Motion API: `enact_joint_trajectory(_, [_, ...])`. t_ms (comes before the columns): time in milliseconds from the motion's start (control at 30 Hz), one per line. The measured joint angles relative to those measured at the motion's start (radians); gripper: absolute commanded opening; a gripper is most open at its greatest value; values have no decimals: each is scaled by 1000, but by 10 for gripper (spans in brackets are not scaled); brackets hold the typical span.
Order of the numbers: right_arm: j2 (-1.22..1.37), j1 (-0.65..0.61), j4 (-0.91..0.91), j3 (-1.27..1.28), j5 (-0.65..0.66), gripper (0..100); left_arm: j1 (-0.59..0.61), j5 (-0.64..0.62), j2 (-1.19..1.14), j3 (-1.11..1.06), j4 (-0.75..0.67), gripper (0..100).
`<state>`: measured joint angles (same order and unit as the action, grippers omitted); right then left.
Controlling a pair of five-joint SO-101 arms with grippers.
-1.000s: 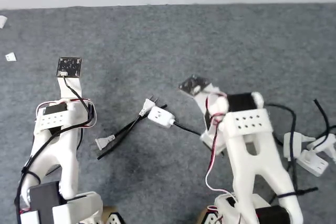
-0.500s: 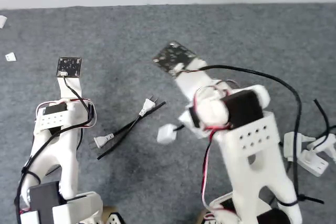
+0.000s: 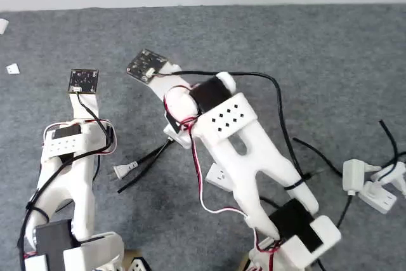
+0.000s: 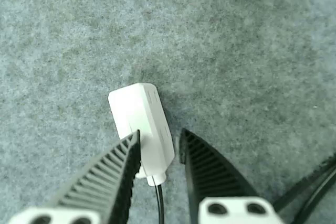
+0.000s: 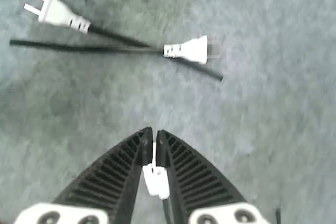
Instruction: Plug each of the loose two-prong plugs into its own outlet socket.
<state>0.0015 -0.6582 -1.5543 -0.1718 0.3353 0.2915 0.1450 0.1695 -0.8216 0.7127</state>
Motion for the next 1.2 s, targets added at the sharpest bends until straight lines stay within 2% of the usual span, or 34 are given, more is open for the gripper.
enact_joint_trajectory(167, [0,48,-107,2,23,99,0,3,0,0,0,116])
enact_joint_trajectory(300, [0,114,-94,183,126,147,0,32,0,0,0,116])
enact_joint_trajectory(533, [0,183,325,675,226,165,0,40,0,0,0,116])
enact_joint_trajectory(600, [-28,212,446,752,230,165,0,40,0,0,0,116])
enact_joint_trajectory(700, [-20,269,525,769,229,166,0,40,0,0,0,116])
enact_joint_trajectory(1067, [25,252,505,801,230,165,0,40,0,0,0,116])
enact_joint_trajectory(1200, [-38,252,468,804,193,165,0,40,0,0,0,116])
